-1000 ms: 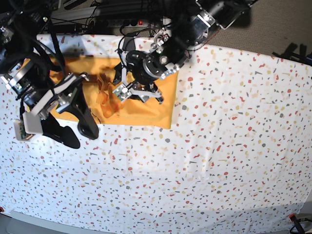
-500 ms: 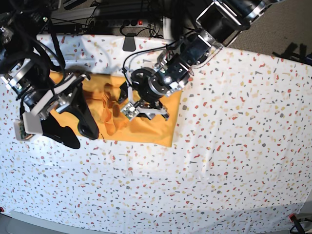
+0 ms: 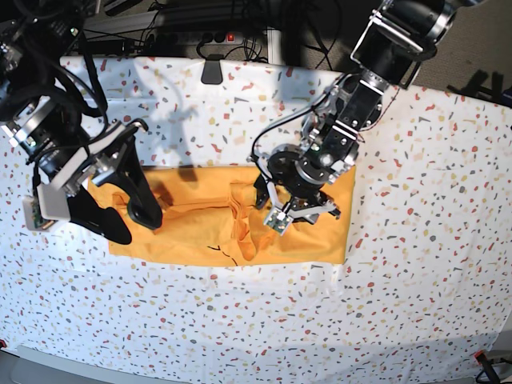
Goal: Fold the T-shirt properly
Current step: 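Hold the left gripper on the bundle while the right arm withdraws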
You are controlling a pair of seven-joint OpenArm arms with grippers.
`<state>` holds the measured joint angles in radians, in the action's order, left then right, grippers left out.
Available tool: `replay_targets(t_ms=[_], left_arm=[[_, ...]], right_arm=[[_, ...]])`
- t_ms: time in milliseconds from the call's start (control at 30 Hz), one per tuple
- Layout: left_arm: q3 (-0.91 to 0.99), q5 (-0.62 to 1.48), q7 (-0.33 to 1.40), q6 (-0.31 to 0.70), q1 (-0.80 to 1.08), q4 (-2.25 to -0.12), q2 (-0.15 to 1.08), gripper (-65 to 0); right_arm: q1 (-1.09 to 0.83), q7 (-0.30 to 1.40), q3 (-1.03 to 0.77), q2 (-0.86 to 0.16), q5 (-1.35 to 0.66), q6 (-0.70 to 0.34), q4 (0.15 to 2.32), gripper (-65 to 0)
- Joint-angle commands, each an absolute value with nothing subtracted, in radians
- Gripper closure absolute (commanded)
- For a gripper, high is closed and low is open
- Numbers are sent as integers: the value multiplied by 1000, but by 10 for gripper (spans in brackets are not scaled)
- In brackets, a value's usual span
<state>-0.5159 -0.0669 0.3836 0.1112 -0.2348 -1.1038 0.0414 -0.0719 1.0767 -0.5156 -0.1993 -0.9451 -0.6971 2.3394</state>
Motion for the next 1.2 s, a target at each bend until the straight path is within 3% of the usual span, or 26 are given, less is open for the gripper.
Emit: replay_targets(t_ms=[0, 100, 300, 467, 600, 900, 1167], left_arm=[[-511, -129, 561, 86, -217, -1074, 64, -305], [-511, -129, 565, 86, -219, -1075, 61, -305], [-511, -129, 598, 86, -219, -1075, 62, -305], [-511, -129, 601, 86, -220, -1075, 61, -305], [-511, -129, 602, 86, -219, -1075, 62, -305], [-511, -129, 609, 86, -219, -1075, 61, -305], [-511, -129, 609, 86, -219, -1075, 61, -305]], right_arm=[[-57, 1027, -518, -208, -961, -698, 2356, -291], [1, 1010, -518, -214, -922, -698, 2356, -291], [55, 902, -518, -223, -660, -698, 2346, -291], [71, 860, -518, -300, -558, -679, 2234, -291], [149, 860, -518, -363, -553, -620, 2051, -291], [402, 925, -518, -533, -554, -606, 1401, -291], [466, 912, -518, -566, -560, -607, 1314, -291]])
